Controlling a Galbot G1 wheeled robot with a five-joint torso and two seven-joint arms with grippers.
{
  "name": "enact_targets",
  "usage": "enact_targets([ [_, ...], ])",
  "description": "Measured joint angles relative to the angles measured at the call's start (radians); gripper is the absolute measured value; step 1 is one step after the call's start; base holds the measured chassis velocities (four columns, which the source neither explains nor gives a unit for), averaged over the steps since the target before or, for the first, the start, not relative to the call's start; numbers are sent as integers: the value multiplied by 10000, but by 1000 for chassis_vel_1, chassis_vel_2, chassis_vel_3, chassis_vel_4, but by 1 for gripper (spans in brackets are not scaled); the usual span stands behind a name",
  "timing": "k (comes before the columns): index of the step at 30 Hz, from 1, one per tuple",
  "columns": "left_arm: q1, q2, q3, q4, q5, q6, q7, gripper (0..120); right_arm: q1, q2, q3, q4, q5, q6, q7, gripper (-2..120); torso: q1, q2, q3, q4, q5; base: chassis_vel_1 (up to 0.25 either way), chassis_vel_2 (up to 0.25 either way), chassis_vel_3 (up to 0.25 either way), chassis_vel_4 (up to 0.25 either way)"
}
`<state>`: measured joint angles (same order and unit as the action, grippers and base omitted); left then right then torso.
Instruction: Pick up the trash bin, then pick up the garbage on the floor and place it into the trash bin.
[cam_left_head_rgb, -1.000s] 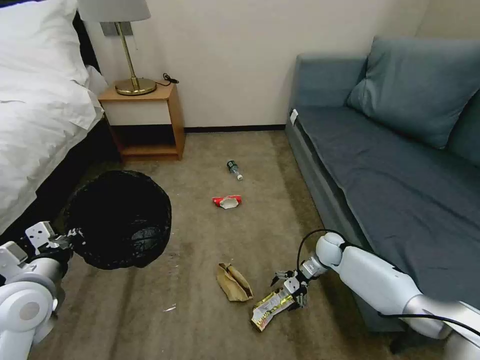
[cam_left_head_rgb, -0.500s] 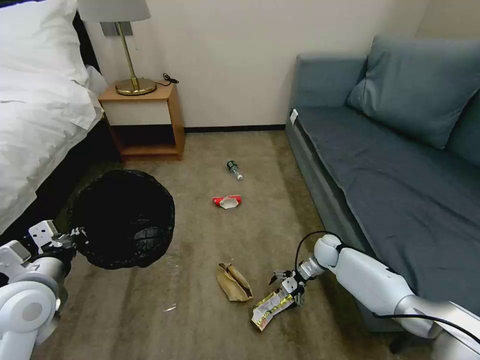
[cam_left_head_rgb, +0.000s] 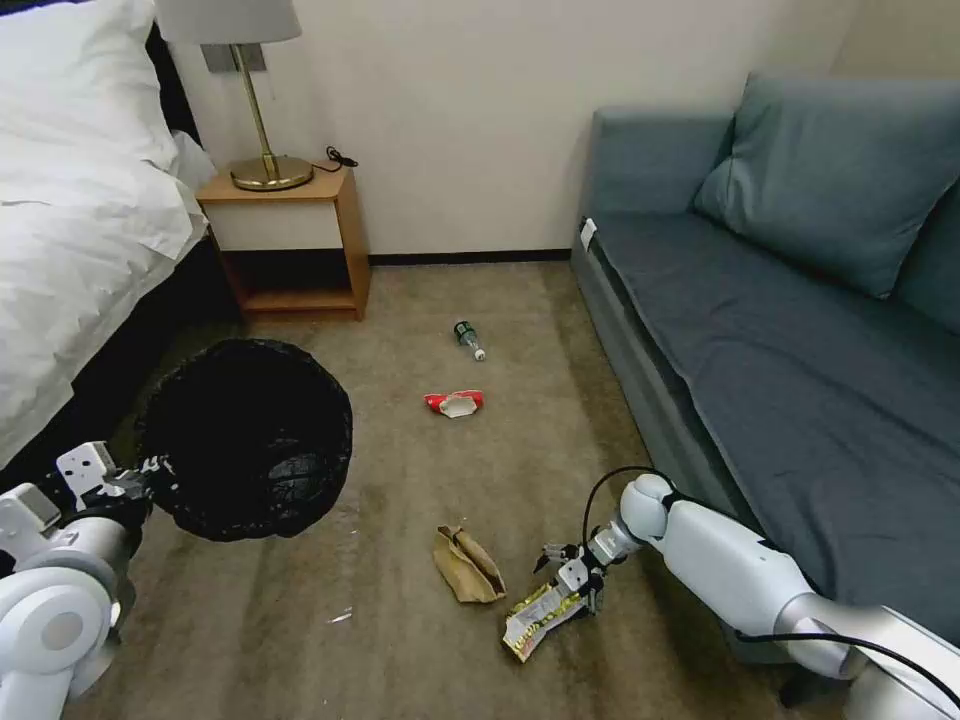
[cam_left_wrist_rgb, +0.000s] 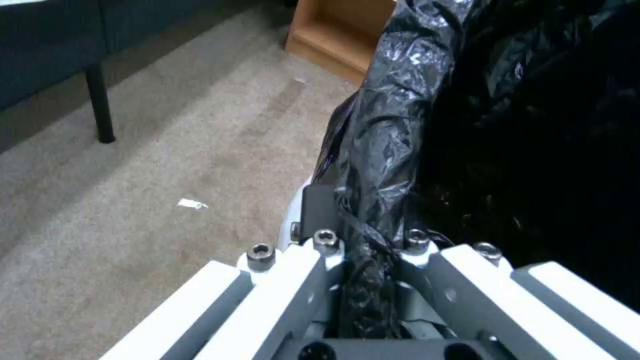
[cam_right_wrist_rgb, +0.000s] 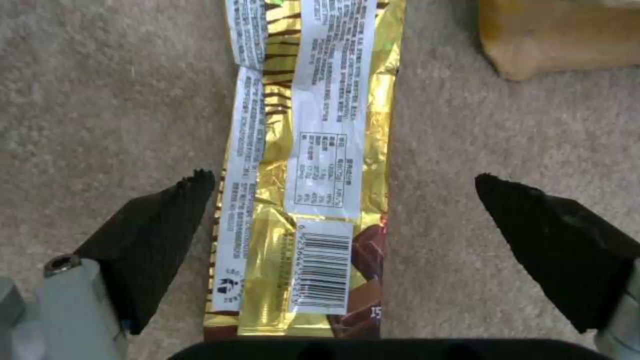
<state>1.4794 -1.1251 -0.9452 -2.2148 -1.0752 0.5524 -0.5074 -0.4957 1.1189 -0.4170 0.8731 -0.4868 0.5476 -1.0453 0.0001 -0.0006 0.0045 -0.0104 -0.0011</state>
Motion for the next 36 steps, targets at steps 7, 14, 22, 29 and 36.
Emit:
enact_targets([
  [7,-29,35,3,5,-14,-17,0,1,-44,102,155,-157,-279,78,16,95,0,0,0,0,1,0,0,0,0],
  [14,-163,139,99,101,-38,-34,-22,1,-122,-131,339,-385,-460,171,100,95,0,0,0,-2,0,0,0,0,0],
  [22,-298,163,300,186,-39,-35,-85,1,-157,4,427,-730,-594,237,363,96,0,0,0,1,1,0,0,0,0],
  [29,-306,186,307,248,-38,-44,-94,1,-120,156,365,-939,-675,291,467,99,0,0,0,1,0,0,0,0,0],
  [36,-305,192,320,273,-31,-66,-91,1,-66,361,313,-1106,-742,244,472,83,-1,2,-1,-11,-18,0,0,0,0],
])
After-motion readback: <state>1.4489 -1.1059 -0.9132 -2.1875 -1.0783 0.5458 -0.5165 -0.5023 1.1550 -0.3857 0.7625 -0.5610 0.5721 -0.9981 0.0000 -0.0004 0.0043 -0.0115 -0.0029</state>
